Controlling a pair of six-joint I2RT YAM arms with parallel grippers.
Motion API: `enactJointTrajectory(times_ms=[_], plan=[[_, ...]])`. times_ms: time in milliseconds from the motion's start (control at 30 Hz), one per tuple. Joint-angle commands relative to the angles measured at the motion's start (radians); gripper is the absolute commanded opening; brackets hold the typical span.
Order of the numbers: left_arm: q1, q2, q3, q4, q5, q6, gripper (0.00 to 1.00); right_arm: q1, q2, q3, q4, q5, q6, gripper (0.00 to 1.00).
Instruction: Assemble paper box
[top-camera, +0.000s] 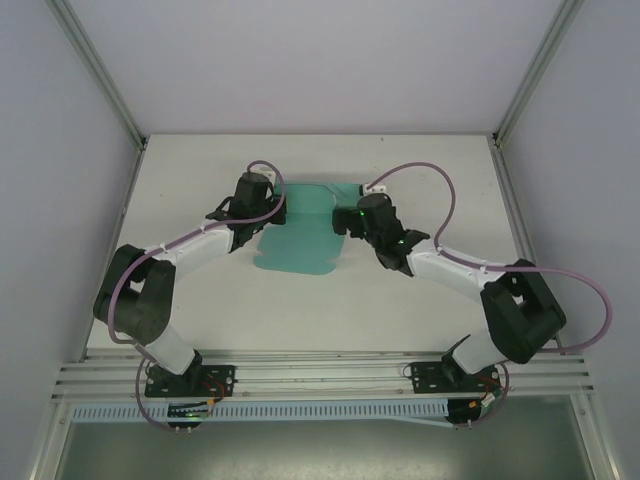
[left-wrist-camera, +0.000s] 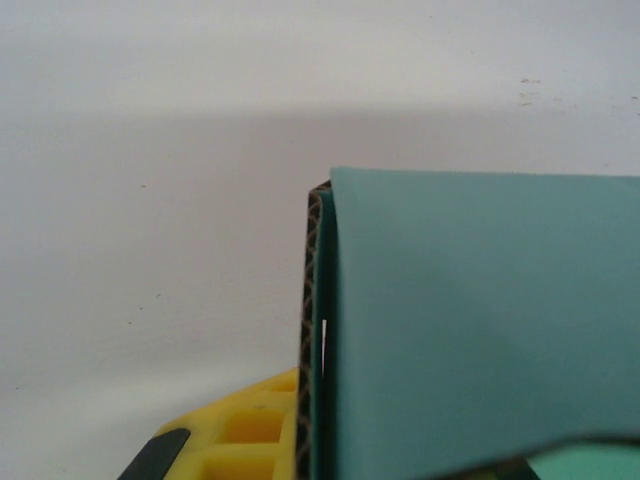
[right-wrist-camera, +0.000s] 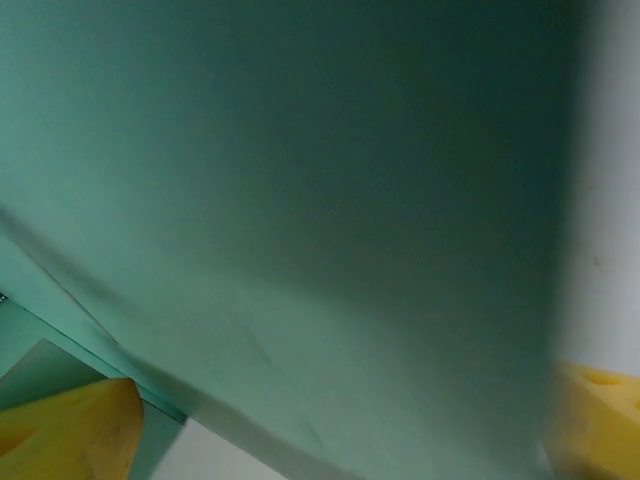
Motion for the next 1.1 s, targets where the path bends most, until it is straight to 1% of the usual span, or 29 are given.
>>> enactJointTrajectory(times_ms=[0,100,233,333,433,533,633,733,833,933,1033,1067], plan=[[-0.011,0.006,0.01,0.035,0.072,-0.025,0.0,0.035,0.064,0.041,0.076,0.085,0.011,0.99],[-0.01,0.019,0.022,0.032,0.082,-0.04,0.0,0.07,0.108,0.049,0.137,0.222,0.058,0.99],[-0.012,0.031,0.035,0.01,0.077,-0.049,0.0,0.117,0.143,0.056,0.189,0.376,0.066,0.99],[-0.011,0.028,0.035,0.01,0.072,-0.056,0.0,0.14,0.155,0.07,0.176,0.448,0.056,0.99],[-0.011,0.026,0.028,0.022,0.081,-0.066,0.0,0.151,0.156,0.069,0.173,0.465,0.05,0.99],[-0.011,0.031,0.037,0.01,0.078,-0.065,0.0,0.151,0.139,0.067,0.142,0.446,0.036,0.99],[-0.011,0.03,0.038,-0.007,0.058,-0.048,0.0,0.152,0.07,0.034,0.101,0.424,0.017,0.99],[-0.011,0.018,0.027,0.007,0.051,-0.035,0.0,0.147,-0.048,-0.024,0.043,0.378,-0.039,0.99],[-0.012,0.016,0.032,-0.001,0.033,-0.022,0.0,0.127,-0.19,-0.078,-0.052,0.317,-0.078,0.99],[-0.012,0.014,0.028,0.0,0.034,-0.013,0.0,0.067,-0.349,-0.13,-0.125,0.179,-0.081,0.99],[-0.011,0.005,0.008,0.032,0.055,0.0,0.0,-0.049,-0.485,-0.182,-0.142,0.032,-0.065,0.99],[-0.012,0.006,0.007,0.036,0.059,0.004,0.0,-0.096,-0.516,-0.19,-0.15,0.02,-0.058,0.99]])
